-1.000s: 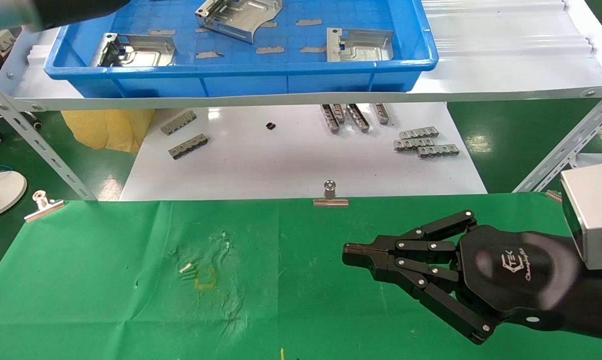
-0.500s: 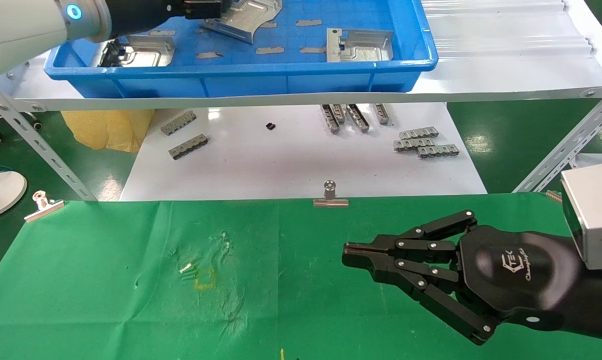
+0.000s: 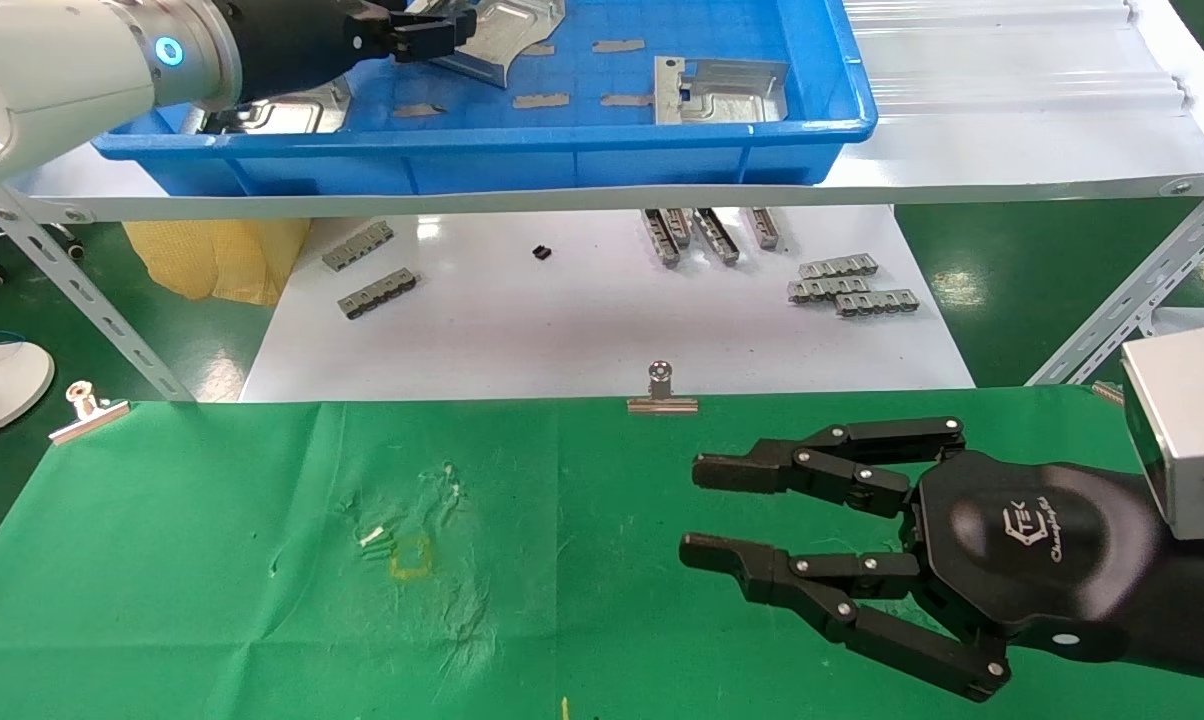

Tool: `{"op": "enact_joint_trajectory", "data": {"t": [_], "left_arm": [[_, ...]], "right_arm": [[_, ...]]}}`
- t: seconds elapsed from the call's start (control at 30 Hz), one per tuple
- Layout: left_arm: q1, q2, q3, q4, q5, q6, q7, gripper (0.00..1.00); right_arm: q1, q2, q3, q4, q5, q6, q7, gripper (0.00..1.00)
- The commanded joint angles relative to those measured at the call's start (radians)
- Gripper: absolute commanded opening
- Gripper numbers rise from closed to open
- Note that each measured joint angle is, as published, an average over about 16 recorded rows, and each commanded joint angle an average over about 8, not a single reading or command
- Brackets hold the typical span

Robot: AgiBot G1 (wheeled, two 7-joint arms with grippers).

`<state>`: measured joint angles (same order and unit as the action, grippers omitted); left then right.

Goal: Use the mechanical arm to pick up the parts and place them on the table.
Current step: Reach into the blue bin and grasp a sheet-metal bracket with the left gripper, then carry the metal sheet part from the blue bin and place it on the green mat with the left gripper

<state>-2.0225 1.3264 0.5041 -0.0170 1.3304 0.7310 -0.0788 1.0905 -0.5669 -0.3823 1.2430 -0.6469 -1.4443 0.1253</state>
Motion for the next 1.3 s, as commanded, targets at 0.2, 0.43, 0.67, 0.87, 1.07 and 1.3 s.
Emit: {"op": "enact_joint_trajectory", "data": {"t": [0.2, 0.43, 0.67, 0.87, 1.07, 1.3], "left_arm": [[0.011, 0.004, -0.006, -0.01, -0.01, -0.023, 0.019, 0.0], [0.015, 0.006, -0.012, -0.015, -0.019, -0.046, 0.038, 0.0], [0.014, 0.005, -0.013, -0.012, -0.021, -0.046, 0.047, 0.0], [0.003, -0.006, -0.019, -0.027, -0.031, -0.007, 0.066, 0.0], [-0.011, -0.057, -0.044, -0.057, -0.069, 0.121, 0.107, 0.0], [-0.018, -0.154, -0.048, -0.097, -0.082, 0.367, 0.195, 0.0]], "right_arm": [[0.0, 0.0, 0.0, 0.0, 0.0, 0.0, 0.0, 1.0], [0.0, 0.0, 0.0, 0.0, 0.0, 0.0, 0.0, 1.0], [0.0, 0.0, 0.0, 0.0, 0.0, 0.0, 0.0, 1.0], [0.0, 0.0, 0.0, 0.0, 0.0, 0.0, 0.0, 1.0], [0.0, 0.0, 0.0, 0.0, 0.0, 0.0, 0.0, 1.0], [0.0, 0.0, 0.0, 0.0, 0.0, 0.0, 0.0, 1.0]]}}
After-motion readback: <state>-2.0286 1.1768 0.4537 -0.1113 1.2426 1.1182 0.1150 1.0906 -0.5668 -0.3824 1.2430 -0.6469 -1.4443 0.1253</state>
